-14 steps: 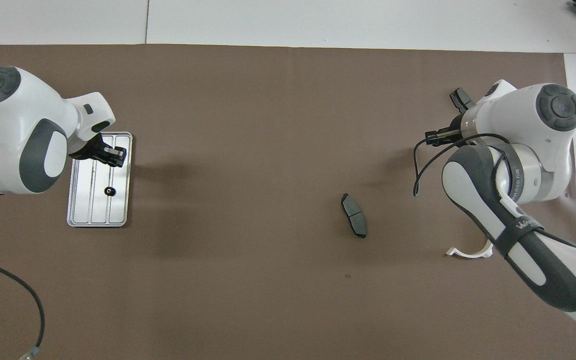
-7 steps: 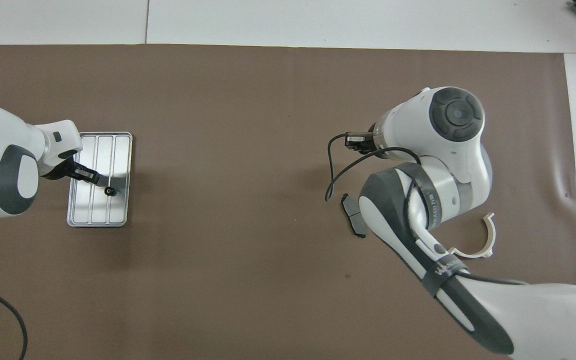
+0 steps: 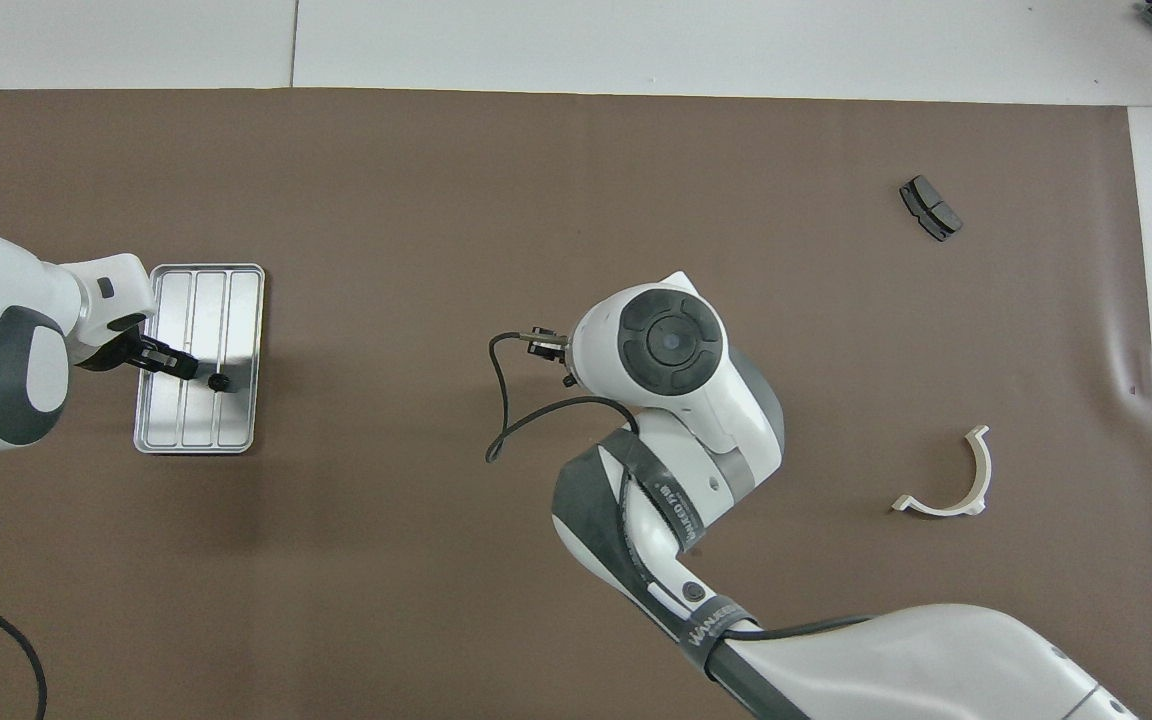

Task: Pick bearing gear from pile to tray
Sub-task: 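Place the last gear at center with the right gripper while the left withdraws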

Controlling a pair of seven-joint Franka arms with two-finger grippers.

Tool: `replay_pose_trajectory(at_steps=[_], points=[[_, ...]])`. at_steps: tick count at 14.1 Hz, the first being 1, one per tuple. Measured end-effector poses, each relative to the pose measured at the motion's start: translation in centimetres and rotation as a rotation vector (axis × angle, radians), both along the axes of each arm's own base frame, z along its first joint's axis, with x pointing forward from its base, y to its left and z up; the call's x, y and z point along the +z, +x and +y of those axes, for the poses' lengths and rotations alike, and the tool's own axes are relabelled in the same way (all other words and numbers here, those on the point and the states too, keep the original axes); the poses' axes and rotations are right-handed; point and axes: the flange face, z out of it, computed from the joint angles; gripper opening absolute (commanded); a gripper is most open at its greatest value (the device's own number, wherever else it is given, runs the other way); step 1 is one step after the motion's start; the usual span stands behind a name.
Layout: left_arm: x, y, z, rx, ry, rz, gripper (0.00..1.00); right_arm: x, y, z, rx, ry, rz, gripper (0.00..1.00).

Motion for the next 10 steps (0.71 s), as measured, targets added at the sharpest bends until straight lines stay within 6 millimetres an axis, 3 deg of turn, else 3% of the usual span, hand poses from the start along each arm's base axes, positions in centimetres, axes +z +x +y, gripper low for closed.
replay_pose_trajectory(at_steps=[2,4,7,8,9,10], points=[[0.2,0.1,-0.3,-0.006,-0.001,-0.008,0.81,-2.8,-1.3,2.8,-0.014,-0.02,-0.023,0.0],[1.0,0.5,-1.2,-0.003,-0.002,-0.025,0.79,-4.1,-1.4,3.4,-0.019,-0.028,-0.029,0.0],[2.7,1.2,-6.1,0.069,0.002,-0.044,0.77,-4.3,-0.9,3.0,-0.016,-0.04,-0.039,0.03],[3.1,1.3,-8.1,0.097,0.002,-0.047,0.77,-4.5,-1.0,3.0,-0.011,-0.046,-0.039,0.21],[3.2,1.1,-9.8,0.126,0.003,-0.049,0.77,-4.8,-1.1,3.1,-0.007,-0.049,-0.037,0.31],[3.3,1.0,-11.8,0.162,0.004,-0.05,0.77,-5.1,-1.1,3.2,-0.005,-0.052,-0.033,0.72]])
